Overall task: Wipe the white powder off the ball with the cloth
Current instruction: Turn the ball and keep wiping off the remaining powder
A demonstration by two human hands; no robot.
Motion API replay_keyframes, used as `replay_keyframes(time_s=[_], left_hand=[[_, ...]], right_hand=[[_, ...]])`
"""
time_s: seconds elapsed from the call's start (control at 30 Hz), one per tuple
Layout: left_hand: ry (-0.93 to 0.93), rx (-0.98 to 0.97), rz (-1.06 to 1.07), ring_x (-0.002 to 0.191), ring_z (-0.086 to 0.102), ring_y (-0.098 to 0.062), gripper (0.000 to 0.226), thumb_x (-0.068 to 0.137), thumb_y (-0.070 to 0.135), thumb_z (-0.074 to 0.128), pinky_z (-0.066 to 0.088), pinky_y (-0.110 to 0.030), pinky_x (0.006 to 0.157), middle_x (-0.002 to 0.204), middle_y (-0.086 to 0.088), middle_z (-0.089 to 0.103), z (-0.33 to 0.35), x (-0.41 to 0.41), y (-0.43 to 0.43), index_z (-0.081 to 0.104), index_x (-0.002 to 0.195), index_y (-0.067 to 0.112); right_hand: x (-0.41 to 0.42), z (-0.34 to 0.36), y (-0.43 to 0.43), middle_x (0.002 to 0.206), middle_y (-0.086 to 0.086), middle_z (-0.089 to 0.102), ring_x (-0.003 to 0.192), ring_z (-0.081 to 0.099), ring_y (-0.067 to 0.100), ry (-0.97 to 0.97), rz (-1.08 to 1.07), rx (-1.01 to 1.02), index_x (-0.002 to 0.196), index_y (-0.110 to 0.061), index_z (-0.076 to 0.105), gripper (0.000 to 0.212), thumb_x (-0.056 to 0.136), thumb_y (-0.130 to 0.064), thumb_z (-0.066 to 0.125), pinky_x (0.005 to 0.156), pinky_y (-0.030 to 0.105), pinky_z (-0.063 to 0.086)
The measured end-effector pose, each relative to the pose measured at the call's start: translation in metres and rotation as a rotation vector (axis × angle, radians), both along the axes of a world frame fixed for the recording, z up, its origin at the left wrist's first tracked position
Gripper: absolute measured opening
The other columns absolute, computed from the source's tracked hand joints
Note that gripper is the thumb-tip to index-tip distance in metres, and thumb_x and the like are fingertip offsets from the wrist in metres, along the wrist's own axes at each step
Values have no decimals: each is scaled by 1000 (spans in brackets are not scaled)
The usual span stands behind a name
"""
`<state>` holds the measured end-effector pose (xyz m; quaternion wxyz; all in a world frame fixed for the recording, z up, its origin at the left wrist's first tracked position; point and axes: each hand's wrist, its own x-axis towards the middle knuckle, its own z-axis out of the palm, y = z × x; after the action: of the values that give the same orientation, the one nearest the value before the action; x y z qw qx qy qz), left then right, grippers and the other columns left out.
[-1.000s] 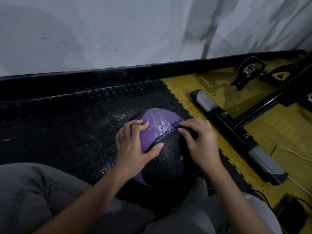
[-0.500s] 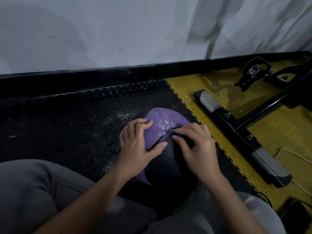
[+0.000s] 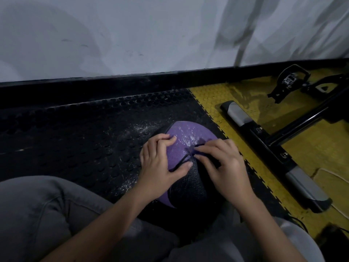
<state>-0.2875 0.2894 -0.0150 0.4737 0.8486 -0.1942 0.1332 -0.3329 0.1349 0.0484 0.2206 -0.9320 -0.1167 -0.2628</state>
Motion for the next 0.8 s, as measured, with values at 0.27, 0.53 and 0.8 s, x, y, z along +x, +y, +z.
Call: replay_keyframes(time_s=[0.27,0.53,0.8], left_hand=[[-14,7,-4,112,20,4,70,69,65,50,20,-36,99,122,15,31,1,1,-5,51,121,18],[-9,13,8,115,27,-8,69,69,63,51,26,-42,99,122,13,31,-1,2,-2,50,121,16],[-23,25,17,116,29,-10,69,69,64,51,27,-40,98,122,13,35,-1,1,-5,51,119,16]], right_hand=[[31,2,-32,86,-6,60,89,58,22,154,-304,242,94,-13,72,11,84,-12,67,83,33,44],[17,8,-5,85,-7,55,81,48,14,73,-77,49,95,-14,72,17,82,-21,65,77,8,31],[35,8,-11,85,-4,57,86,54,20,117,-211,117,95,-11,72,14,85,-18,67,79,18,36]])
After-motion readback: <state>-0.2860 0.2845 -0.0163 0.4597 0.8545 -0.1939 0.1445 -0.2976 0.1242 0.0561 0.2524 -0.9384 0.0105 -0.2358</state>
